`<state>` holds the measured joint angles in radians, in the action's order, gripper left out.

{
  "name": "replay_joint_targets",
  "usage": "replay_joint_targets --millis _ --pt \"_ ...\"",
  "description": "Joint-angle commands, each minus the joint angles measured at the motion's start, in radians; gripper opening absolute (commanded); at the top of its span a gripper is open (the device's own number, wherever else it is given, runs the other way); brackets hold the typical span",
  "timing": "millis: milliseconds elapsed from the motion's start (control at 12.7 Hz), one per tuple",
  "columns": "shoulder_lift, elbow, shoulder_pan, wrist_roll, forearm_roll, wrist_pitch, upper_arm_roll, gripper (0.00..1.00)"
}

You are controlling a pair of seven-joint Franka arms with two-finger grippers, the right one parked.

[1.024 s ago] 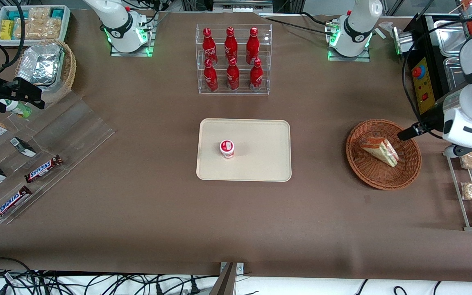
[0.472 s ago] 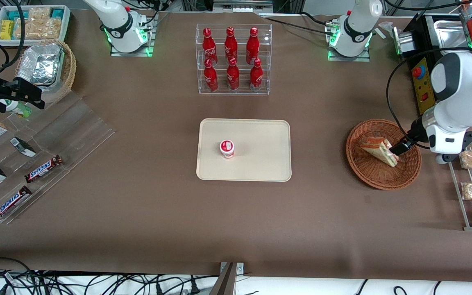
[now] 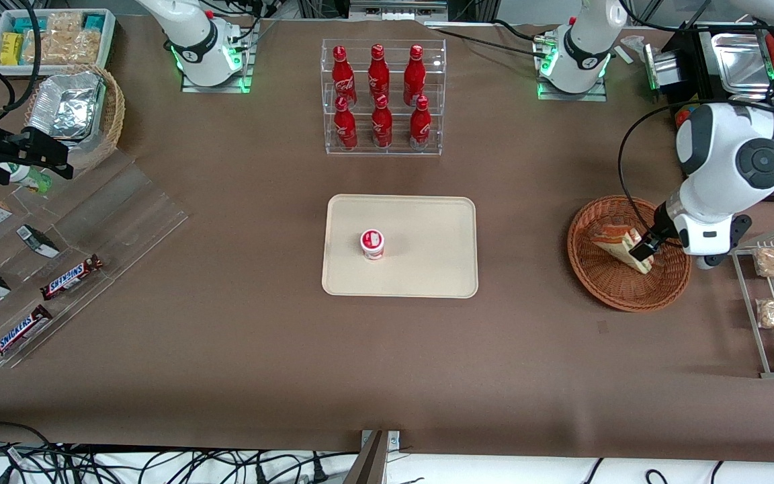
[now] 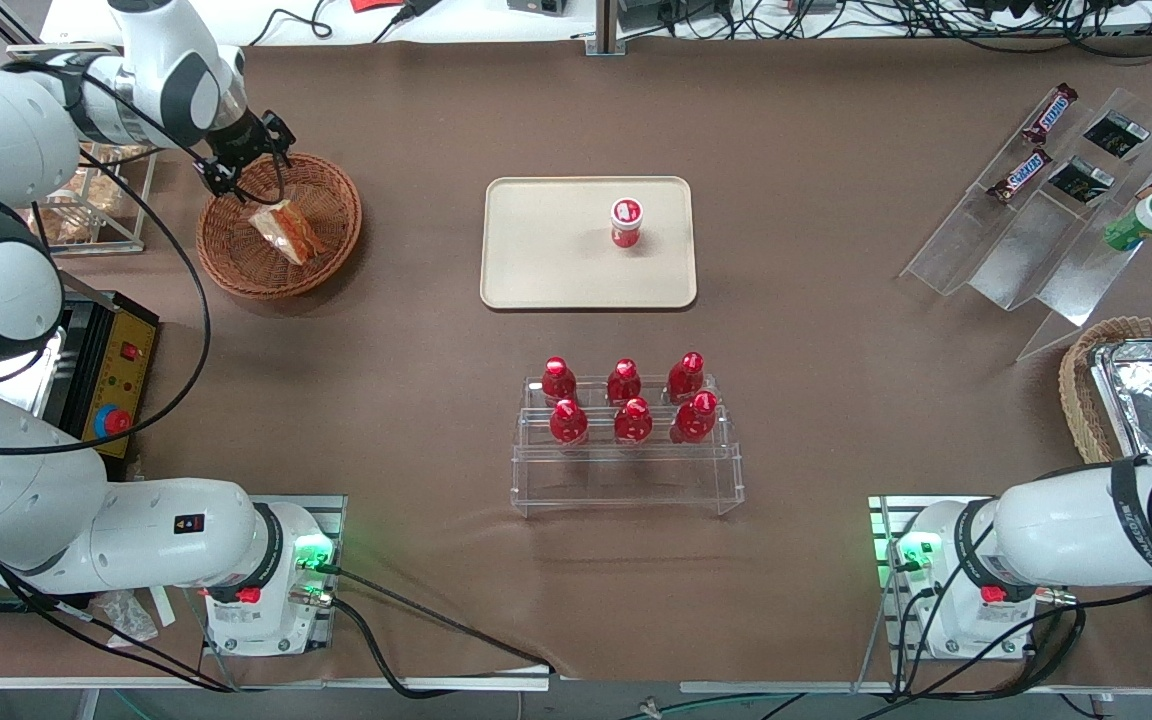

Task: Place sandwich from basket to tray
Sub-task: 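Move the left gripper over the wrapped sandwich in the wicker basket, then lower the left gripper and close it on the wrapped sandwich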

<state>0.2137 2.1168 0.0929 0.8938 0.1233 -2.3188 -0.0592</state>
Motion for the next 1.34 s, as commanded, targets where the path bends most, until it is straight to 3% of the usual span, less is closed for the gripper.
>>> replay_joint_targets --millis 0,315,787,866,945,1024,1102,1260 --pt "0.041 0.009 -0.002 0.074 0.077 -0.054 -0.008 1.0" --pt "0.088 0.04 -0.002 0.178 0.167 -0.122 -0.011 1.0" --pt "0.107 0.097 0.001 0.175 0.168 -0.209 -0.011 1.0" --pt "0.105 0.097 0.001 0.166 0.168 -0.206 -0.011 0.87" --pt "0.107 0.097 0.001 0.153 0.168 -0.199 -0.011 0.52" --pt "0.111 0.097 0.001 0.117 0.168 -0.194 -0.011 0.29" --pt "0.115 0.097 0.002 0.082 0.168 -0.176 -0.01 0.21" --pt "0.113 0.097 0.013 0.045 0.168 -0.16 -0.01 0.21"
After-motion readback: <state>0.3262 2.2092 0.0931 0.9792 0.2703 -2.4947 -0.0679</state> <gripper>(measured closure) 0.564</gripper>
